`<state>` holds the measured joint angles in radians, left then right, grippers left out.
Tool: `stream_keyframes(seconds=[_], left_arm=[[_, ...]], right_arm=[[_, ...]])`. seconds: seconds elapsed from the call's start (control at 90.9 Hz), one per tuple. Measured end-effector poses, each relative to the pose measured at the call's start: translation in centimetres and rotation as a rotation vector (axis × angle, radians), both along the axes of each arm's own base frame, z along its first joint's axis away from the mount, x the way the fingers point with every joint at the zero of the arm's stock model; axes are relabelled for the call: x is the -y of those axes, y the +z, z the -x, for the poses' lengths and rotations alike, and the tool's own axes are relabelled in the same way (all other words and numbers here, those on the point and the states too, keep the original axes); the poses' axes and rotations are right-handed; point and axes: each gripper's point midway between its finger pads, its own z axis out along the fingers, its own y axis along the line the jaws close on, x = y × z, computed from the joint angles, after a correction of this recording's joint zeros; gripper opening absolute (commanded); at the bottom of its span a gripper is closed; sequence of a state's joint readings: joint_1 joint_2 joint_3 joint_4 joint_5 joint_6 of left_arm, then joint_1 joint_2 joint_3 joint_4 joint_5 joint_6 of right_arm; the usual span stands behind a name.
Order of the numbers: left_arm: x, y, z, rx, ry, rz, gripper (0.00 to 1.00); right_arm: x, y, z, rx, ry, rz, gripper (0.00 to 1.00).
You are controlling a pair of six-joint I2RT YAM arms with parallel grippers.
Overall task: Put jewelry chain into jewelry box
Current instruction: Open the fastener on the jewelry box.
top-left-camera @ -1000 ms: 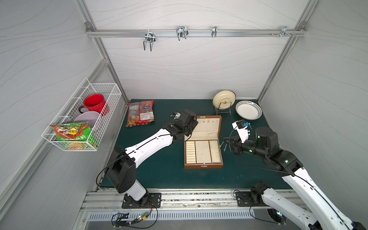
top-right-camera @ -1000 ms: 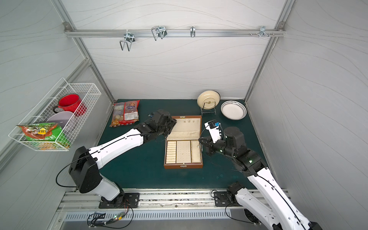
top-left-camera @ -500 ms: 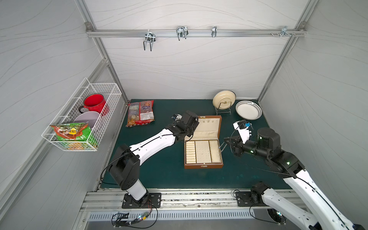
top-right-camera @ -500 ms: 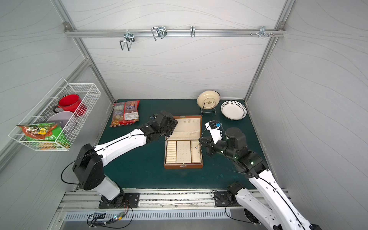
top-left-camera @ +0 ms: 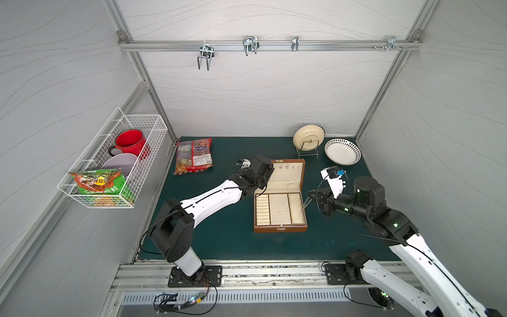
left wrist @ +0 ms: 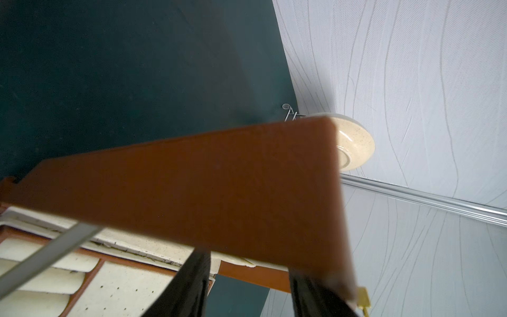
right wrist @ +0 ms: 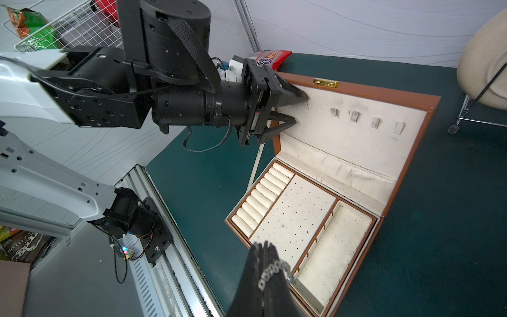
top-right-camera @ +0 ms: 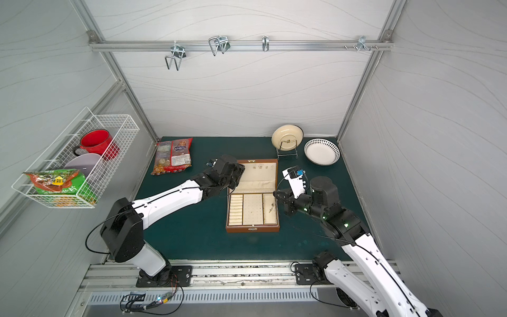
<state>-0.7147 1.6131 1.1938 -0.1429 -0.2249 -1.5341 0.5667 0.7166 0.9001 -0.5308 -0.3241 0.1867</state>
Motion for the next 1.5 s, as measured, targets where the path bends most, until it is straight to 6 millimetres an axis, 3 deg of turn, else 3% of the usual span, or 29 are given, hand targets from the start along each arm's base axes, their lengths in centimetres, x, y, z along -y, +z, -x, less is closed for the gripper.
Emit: stream_keyframes(seconds=[0.209,0.891,1.045,1.222,1.343,1.497], left_arm=[[0.1,0.0,0.0,-0.001,0.008,0.019,0.42],[0.2,-0.6,1.1,-0.026,0.013,0.08,0.41],[0.2,-0.6,1.1,-0.027,0.012,0.081,0.43],[0.0,-0.7,1.2,-0.019,-0.008,0.049,0.52],[0.0,0.4,1.4,0.015,-0.061,-0.006,0.54],[-0.1,4.6,1.9,0.135,-0.171,-0.086,0.54]], right_arm=[[-0.1,-0.2,0.0,-0.003,0.002,0.0,0.0],[-0.2,-0.1,-0.1,0.002,0.001,-0.01,0.0],[-0.2,0.0,-0.1,0.002,0.003,-0.011,0.0],[-0.3,-0.1,0.0,-0.002,0.01,-0.013,0.0],[-0.7,-0.4,0.0,-0.021,0.029,-0.011,0.0],[-1.6,-0.7,-0.1,-0.065,0.074,-0.009,0.0]])
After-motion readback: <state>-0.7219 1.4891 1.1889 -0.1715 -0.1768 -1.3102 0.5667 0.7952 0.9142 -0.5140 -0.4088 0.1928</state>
